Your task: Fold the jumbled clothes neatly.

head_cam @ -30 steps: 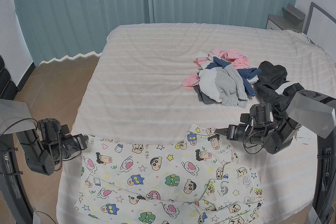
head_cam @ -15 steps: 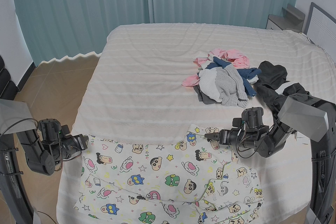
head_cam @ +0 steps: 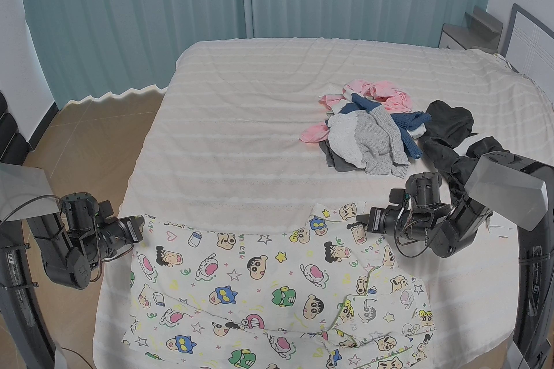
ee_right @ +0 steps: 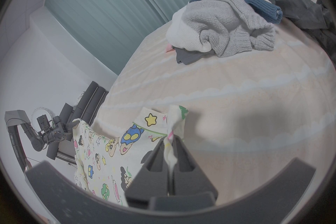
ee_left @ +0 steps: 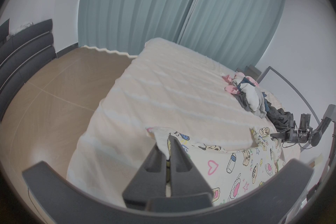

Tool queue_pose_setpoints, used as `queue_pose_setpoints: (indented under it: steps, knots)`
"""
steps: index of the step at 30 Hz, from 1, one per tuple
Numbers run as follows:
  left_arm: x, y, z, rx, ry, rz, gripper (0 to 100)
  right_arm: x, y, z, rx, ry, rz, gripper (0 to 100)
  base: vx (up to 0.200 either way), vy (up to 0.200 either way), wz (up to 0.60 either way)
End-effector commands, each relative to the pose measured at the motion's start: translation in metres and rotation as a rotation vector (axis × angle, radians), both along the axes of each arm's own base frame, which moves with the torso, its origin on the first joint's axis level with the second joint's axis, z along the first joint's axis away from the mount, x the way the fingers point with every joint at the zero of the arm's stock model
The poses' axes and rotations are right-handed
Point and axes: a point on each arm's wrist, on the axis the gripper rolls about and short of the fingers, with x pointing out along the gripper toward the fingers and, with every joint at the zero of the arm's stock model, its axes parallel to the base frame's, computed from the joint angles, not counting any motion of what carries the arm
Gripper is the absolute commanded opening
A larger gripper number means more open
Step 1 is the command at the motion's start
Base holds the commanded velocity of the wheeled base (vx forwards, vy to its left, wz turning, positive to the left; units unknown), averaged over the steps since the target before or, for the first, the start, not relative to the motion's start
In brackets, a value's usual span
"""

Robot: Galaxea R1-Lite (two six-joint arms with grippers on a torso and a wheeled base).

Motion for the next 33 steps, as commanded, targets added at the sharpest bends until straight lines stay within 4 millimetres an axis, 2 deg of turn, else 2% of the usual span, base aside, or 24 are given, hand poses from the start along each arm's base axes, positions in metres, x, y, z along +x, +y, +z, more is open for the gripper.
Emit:
queue_pose_setpoints:
  steps: [1,11,15,21,29,33]
  knots:
    - [-0.004,0.000,0.003,0.009,-0.033,0.004,0,-0.011,-0.005,0.014,0.006,-0.020,-0.002,0,0.000,0.000,0.00]
    - [-0.023,-0.002,0.000,0.057,-0.033,-0.018,0,-0.038,-0.014,0.025,0.019,-0.036,0.039,0,0.000,0.000,0.00]
    - [-0.033,-0.004,0.004,0.061,-0.044,-0.028,0,-0.057,-0.020,0.026,0.013,-0.022,0.095,0,0.000,0.000,0.00]
    - [-0.050,-0.005,0.005,0.086,-0.009,-0.045,0,-0.075,-0.033,0.019,-0.018,-0.006,0.130,0,0.000,0.000,0.00]
    - [-0.078,-0.009,0.008,0.064,0.040,-0.107,0,-0.116,-0.046,0.006,-0.041,-0.005,0.176,0,0.000,0.000,0.00]
    - [-0.092,-0.010,0.005,0.109,0.077,-0.132,0,-0.133,-0.049,0.004,-0.039,-0.001,0.183,0,0.000,0.000,0.00]
